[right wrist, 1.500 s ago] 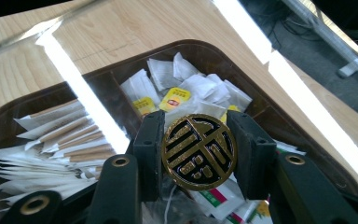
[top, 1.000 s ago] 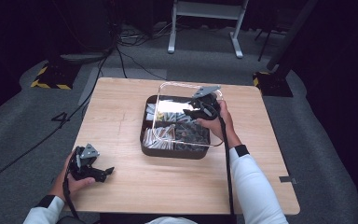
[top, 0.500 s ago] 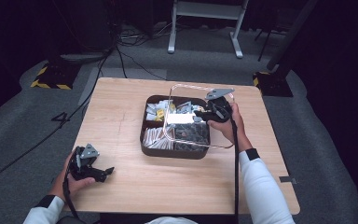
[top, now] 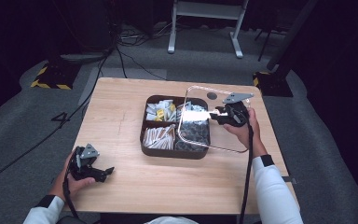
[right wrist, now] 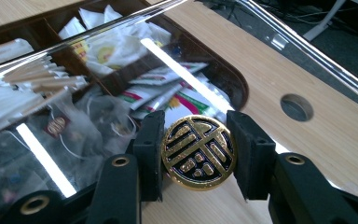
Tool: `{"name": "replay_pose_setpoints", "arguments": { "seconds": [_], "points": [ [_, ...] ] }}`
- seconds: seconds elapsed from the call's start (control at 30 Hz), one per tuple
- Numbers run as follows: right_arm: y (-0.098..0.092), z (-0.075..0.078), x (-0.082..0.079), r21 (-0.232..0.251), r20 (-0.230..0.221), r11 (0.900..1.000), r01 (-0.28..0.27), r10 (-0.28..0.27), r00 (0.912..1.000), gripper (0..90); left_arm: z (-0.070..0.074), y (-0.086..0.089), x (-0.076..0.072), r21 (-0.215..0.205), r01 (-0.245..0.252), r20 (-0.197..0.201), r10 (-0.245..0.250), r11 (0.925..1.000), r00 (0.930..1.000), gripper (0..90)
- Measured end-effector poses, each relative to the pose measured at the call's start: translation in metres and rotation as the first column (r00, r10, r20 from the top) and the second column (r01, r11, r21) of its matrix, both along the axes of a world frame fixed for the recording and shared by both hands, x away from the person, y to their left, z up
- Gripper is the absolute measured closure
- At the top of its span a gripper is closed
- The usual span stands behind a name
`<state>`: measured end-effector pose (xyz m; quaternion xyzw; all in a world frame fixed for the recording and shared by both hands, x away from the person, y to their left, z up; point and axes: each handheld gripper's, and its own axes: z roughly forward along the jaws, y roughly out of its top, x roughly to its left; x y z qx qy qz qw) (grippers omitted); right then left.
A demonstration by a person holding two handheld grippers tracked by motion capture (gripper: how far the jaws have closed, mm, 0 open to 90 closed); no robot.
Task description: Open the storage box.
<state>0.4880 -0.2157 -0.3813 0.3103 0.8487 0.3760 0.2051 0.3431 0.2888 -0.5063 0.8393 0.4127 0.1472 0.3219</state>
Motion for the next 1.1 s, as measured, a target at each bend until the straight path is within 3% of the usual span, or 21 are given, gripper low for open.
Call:
{"name": "replay_pose_setpoints", "arguments": {
  "seconds": [0.23, 1.1],
  "points": [
    [-0.027, -0.003, -0.005, 0.008, 0.000, 0.999, 0.037, -0.037, 0.9993, 59.5, 0.000, 0.000, 0.000, 0.000, 0.000, 0.000, 0.000, 1.0000, 1.0000, 0.5],
    [-0.092, -0.019, -0.020, 0.015, -0.031, 0.993, 0.118, -0.117, 0.9926, 59.5, 0.000, 0.000, 0.000, 0.000, 0.000, 0.000, 0.000, 1.0000, 1.0000, 0.5]
  ]
}}
